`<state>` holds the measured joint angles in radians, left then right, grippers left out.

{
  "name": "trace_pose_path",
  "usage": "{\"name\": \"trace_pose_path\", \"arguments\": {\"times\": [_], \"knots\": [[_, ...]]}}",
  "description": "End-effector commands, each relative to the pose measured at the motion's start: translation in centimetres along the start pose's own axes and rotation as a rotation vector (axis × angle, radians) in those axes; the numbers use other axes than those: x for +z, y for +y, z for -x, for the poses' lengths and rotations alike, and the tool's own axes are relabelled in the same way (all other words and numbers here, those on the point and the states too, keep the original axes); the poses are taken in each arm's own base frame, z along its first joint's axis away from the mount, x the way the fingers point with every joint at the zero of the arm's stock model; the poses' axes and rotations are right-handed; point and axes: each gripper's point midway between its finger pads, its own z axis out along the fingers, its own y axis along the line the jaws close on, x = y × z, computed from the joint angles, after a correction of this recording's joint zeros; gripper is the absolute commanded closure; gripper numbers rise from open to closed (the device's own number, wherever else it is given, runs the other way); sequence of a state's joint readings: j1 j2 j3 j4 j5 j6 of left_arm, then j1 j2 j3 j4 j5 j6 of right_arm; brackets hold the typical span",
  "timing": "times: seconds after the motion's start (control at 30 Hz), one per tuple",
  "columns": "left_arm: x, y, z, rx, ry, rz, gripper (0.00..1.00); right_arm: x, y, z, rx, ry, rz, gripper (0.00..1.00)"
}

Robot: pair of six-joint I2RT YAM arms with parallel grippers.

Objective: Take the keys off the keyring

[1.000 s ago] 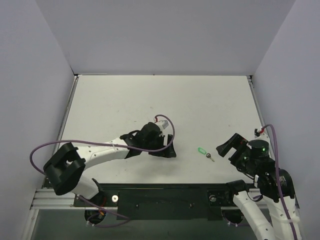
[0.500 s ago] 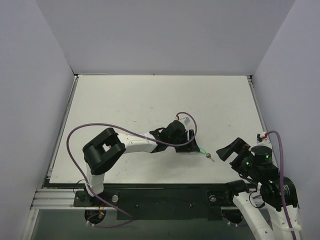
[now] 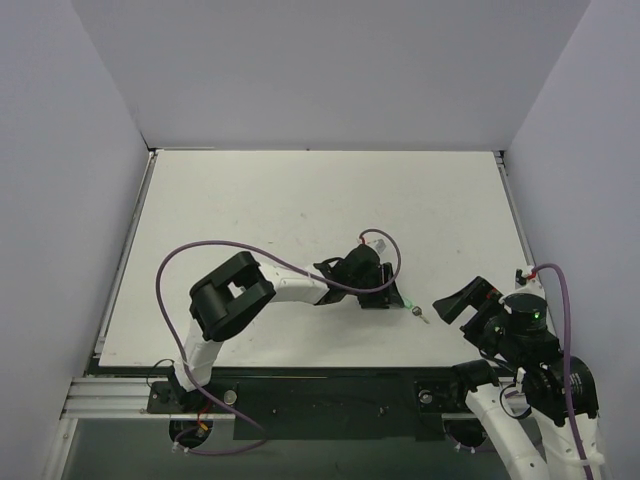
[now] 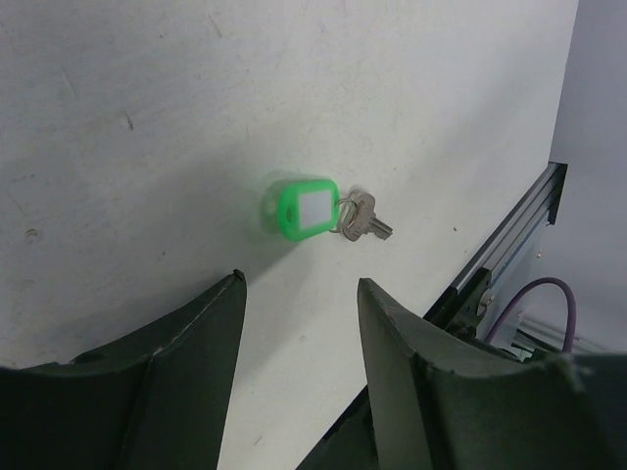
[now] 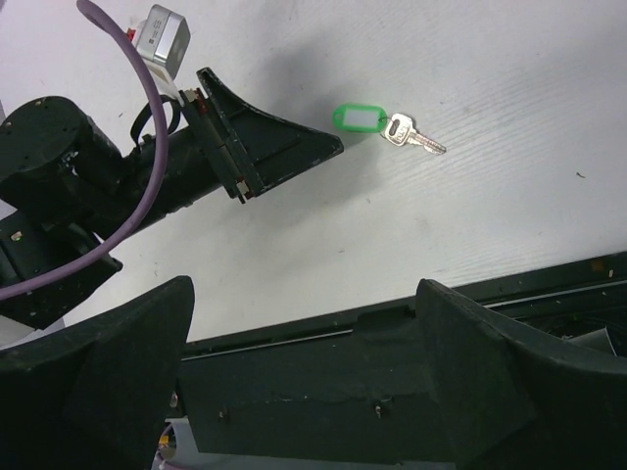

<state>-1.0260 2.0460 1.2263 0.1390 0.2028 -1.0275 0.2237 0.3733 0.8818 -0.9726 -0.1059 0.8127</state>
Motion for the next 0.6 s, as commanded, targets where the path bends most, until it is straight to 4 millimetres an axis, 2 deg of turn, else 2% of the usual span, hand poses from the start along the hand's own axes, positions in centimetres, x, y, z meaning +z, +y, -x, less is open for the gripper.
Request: {"name": "trace_pose_path", "arguments": {"times": [0.0,0.57], "knots": [[0.9,-2.3,1.5,0.002,-0.039,-0.066,0.41,-0.8,0.5,0.2,0.007,0.003,0.016,0.10],[3.1,-1.6,1.7,-0.008,-0.033,-0.043,0.51,-1.2,0.4,0.0,0.011,0.003,0.023,0.10]]}}
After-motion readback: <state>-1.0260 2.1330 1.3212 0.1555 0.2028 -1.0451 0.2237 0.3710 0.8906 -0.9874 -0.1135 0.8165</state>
